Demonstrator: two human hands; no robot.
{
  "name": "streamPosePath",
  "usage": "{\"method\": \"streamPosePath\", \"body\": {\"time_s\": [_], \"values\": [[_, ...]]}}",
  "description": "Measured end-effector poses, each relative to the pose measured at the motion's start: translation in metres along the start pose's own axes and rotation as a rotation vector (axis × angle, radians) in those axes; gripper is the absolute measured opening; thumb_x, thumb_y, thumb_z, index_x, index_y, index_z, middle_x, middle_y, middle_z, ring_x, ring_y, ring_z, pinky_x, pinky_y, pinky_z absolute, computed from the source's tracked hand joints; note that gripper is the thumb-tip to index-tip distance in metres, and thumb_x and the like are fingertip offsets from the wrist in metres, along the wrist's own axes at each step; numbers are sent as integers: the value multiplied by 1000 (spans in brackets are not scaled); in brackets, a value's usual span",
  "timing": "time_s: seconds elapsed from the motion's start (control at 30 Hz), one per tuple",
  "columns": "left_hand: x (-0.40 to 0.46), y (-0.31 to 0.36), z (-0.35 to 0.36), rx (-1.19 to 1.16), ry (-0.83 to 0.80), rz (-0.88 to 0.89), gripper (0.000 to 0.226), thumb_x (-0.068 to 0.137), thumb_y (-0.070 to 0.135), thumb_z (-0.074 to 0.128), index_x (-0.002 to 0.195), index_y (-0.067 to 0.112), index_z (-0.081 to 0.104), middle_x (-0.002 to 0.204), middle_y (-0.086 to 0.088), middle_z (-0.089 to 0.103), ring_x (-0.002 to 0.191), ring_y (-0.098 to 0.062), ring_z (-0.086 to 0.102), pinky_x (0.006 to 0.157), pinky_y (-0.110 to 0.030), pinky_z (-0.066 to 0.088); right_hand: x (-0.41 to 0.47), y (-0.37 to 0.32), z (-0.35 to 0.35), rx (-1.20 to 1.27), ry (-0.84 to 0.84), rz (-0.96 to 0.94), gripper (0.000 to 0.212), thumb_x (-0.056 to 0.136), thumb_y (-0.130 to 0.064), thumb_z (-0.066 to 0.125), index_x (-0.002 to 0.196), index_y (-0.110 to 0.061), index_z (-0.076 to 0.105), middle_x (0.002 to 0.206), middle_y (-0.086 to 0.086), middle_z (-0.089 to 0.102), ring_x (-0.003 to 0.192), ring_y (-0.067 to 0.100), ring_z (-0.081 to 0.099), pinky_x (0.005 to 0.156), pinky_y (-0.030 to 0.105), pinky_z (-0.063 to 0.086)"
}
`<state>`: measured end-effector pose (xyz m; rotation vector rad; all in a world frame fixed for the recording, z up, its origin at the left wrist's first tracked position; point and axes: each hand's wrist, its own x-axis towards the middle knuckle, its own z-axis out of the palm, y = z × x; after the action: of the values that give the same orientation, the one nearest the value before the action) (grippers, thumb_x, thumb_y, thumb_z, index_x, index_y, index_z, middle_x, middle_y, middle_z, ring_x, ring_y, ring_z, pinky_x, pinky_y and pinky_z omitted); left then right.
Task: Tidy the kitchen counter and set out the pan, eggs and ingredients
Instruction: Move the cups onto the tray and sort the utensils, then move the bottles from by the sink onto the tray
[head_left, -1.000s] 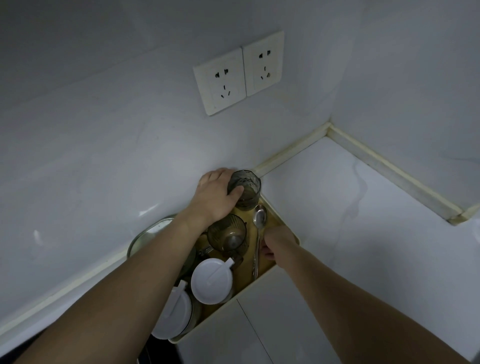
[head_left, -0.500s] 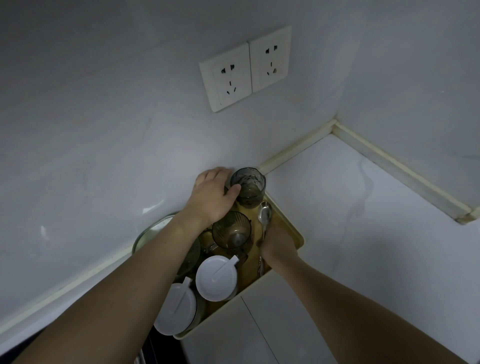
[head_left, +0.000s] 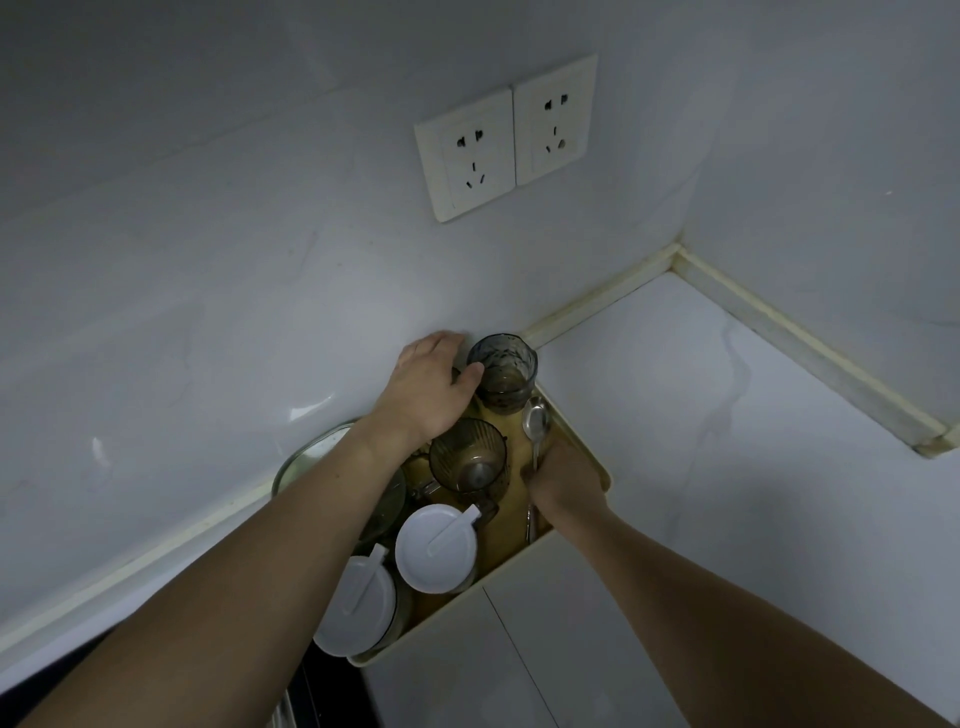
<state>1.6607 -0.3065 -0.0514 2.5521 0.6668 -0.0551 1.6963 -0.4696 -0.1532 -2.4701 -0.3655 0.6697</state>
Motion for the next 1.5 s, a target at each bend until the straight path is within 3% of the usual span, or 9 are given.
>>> {"method": "streamPosePath", "body": {"time_s": [0.1, 0.23, 0.47, 0.57, 0.73, 1.0, 1.17, 1.5], "values": [[-10, 0, -4, -7, 9, -16, 57, 99, 41, 42, 148, 15, 32, 154, -3, 32, 142, -21, 24, 118, -35, 20, -10, -2, -12, 11, 37, -6, 17, 88, -28, 51, 95, -16, 61, 87, 0, 64, 78, 18, 62, 65, 27, 47], [-39, 7, -16, 1, 50, -4, 56, 100, 42, 41, 148, 14, 32, 153, -5, 33, 140, -24, 28, 117, -38, 24, -35, -5, -38, -30, 56, -88, 17, 91, -18, 46, 103, -10, 55, 97, 4, 55, 82, 19, 51, 71, 29, 41], [-123, 10, -49, 150, 191, 67, 53, 102, 37, 36, 148, 12, 31, 154, -7, 32, 142, -24, 26, 119, -36, 16, -94, -23, -63, -22, 294, -309, 24, 96, -28, 45, 108, -11, 57, 101, 3, 59, 87, 17, 53, 73, 26, 45], [-161, 0, -61, 200, 290, 94, 51, 102, 35, 37, 146, 9, 35, 151, -10, 37, 140, -26, 30, 118, -38, 16, -126, -39, -63, -23, 355, -386, 27, 94, -26, 47, 117, -12, 55, 113, 4, 60, 98, 18, 55, 84, 30, 50], [-229, -33, -79, 188, 423, 74, 50, 100, 29, 44, 143, 3, 39, 147, -15, 41, 138, -30, 32, 117, -40, 13, -191, -75, -50, -64, 348, -507, 45, 90, -19, 50, 133, -10, 44, 134, 7, 50, 123, 25, 45, 104, 39, 40], [-367, -104, -112, 214, 548, -115, 50, 99, 26, 46, 143, 1, 40, 146, -17, 42, 136, -32, 34, 117, -43, 22, -282, -131, 10, -53, 193, -777, 46, 90, -15, 55, 133, -1, 46, 132, 15, 52, 125, 30, 45, 106, 38, 37], [-480, -126, -128, 250, 674, -377, 55, 96, 32, 38, 140, -2, 43, 143, -20, 44, 134, -35, 38, 114, -41, 26, -353, -170, 52, -73, 13, -1016, 49, 92, -17, 51, 139, -5, 42, 143, 11, 44, 133, 26, 38, 112, 34, 29], [-701, -150, -107, 298, 800, -838, 50, 99, 30, 46, 141, 3, 42, 145, -16, 42, 132, -34, 37, 113, -41, 26, -515, -194, 137, -150, -390, -1283, 56, 95, -22, 48, 147, -10, 30, 153, 5, 31, 142, 20, 24, 118, 34, 21]]}}
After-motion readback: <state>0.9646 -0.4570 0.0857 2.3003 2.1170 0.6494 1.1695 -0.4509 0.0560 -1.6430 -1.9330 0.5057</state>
